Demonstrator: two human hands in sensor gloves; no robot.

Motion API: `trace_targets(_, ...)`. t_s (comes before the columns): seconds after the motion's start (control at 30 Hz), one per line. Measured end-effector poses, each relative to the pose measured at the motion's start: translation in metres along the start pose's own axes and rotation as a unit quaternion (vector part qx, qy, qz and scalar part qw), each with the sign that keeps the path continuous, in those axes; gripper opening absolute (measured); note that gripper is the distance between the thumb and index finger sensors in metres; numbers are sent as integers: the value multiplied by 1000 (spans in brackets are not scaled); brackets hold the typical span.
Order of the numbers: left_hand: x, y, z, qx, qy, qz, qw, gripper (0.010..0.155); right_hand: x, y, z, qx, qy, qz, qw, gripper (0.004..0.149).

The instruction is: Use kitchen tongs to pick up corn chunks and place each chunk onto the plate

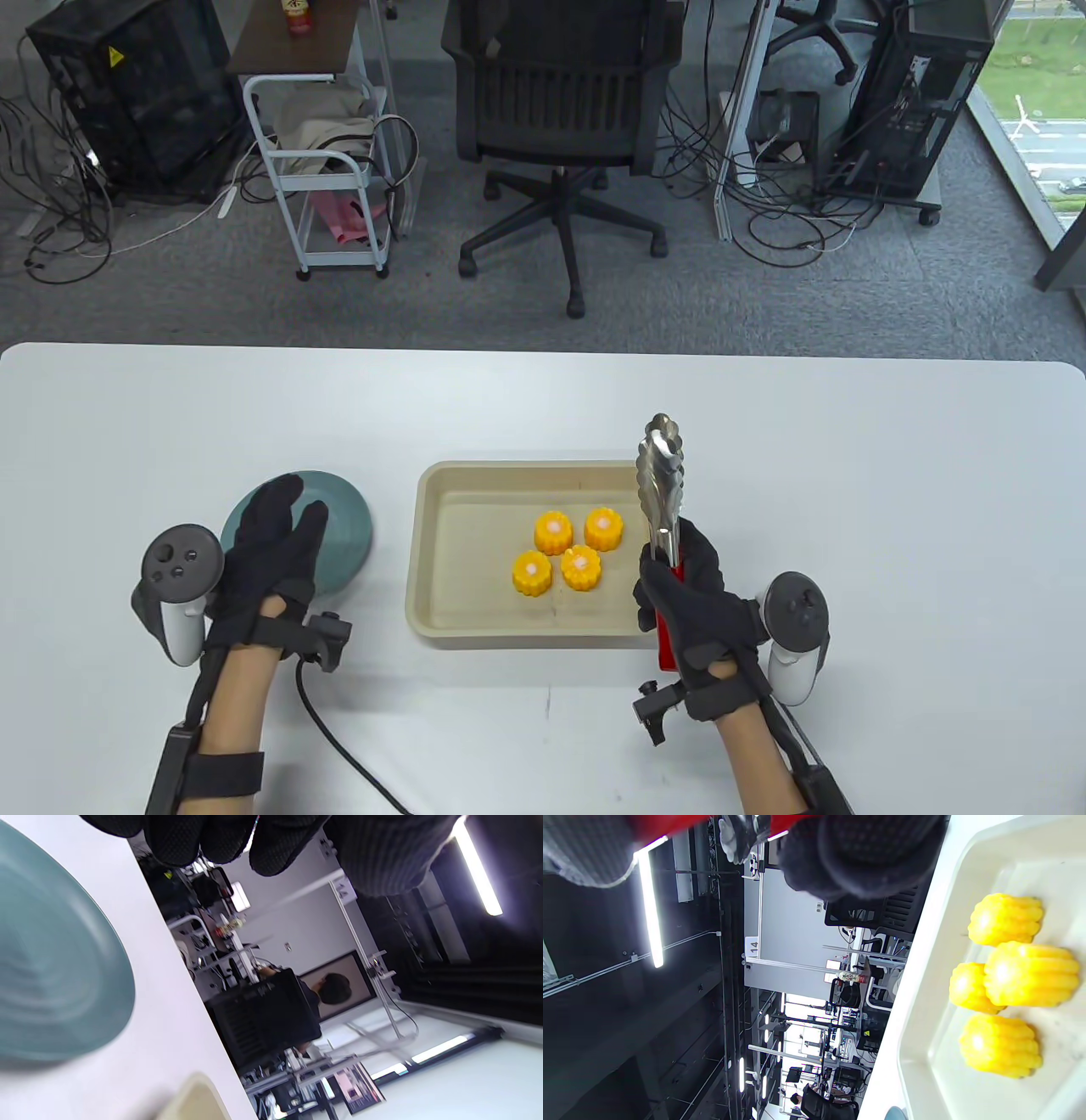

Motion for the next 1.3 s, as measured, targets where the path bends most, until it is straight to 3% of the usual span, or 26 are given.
trace_targets(0.23, 39, 20, -58, 65, 144, 14, 987, 80, 0, -1, 2, 2, -2, -1, 1000, 98)
trace_targets(0.47, 57, 3, -112, 144, 282, -50, 947, 91, -1, -4, 2, 13, -2, -6, 1000, 98)
trace_targets(0.6, 64, 2, -112, 185, 299, -57, 935, 93, -1, -6, 0, 11, 3, -7, 1000, 98)
trace_targets(0.73, 73, -8, -115, 234, 338, -130, 902, 100, -2, -8, 0, 4, 2, -10, 1000, 98)
trace_targets(0.9, 80, -18, -123, 278, 363, -137, 879, 101, -4, -9, -1, 9, 6, -12, 1000, 98)
trace_targets(1.03, 83, -17, -126, 253, 350, -101, 896, 92, -4, -10, -3, 8, 11, -13, 1000, 98)
trace_targets(1.3, 84, -6, -125, 234, 348, -93, 903, 78, -5, -11, -3, -6, 13, -16, 1000, 97)
Point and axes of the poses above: the tracker on the back of each hand, its own z axis roughly to the thumb side, its own x axis roughly from the wrist to the fingertips, y = z × x, the point moved 2 cm from there along x, roughly from the wrist to the fingertips, and after that the axes turned 8 degrees about x, right-handed, at the moved point
